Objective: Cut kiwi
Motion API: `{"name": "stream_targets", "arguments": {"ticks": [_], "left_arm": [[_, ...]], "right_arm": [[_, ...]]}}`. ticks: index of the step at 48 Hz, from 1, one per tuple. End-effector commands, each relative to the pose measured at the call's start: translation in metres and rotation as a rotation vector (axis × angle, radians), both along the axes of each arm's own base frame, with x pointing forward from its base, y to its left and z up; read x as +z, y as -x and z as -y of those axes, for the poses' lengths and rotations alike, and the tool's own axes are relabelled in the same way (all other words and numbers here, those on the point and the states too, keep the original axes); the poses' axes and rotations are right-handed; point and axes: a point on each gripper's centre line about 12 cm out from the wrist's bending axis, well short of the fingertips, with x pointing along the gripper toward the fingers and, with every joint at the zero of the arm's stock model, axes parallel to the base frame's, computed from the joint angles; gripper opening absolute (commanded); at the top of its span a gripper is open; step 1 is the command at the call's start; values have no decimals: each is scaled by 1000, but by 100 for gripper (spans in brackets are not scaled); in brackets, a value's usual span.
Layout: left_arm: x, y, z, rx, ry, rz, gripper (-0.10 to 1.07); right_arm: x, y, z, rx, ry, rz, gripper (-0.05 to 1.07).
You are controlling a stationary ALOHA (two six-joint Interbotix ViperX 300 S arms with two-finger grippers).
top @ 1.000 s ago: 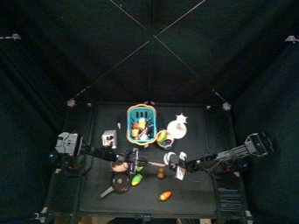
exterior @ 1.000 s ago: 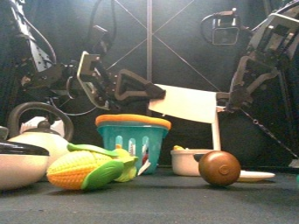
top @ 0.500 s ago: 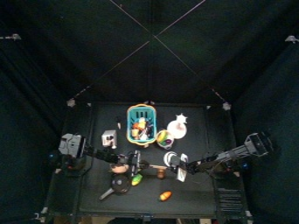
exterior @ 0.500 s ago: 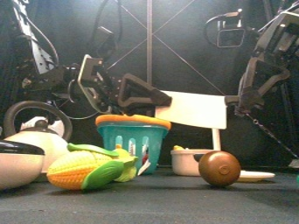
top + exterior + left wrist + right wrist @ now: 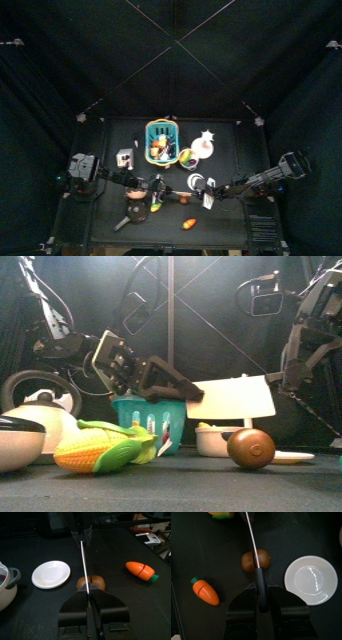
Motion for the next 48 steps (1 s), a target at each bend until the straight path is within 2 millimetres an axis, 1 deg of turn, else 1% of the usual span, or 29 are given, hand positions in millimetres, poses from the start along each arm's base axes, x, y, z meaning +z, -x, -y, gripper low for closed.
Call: {"name": "stream_targets", "arguments": {"ticks": [1, 11, 22, 30, 37, 48], "left_arm": [[2, 0, 8, -28, -13, -18, 39], [-1, 0, 12, -38, -25, -63, 39], [-1, -1, 13, -41, -27, -67, 39], [3, -1, 13, -41, -26, -60, 39], [10, 0, 13, -43, -25, -41, 39], [10, 1, 16, -52, -27, -42, 39]], "right_arm": [[3, -1, -3, -4, -16, 7, 39], [-7, -1, -7, -6, -27, -31, 39], [-10, 0, -7, -7, -24, -41, 39], [-4, -2, -7, -3, -19, -25, 39], [2, -3, -9, 4, -25, -4, 39], [0, -1, -11, 10, -26, -11, 39]]}}
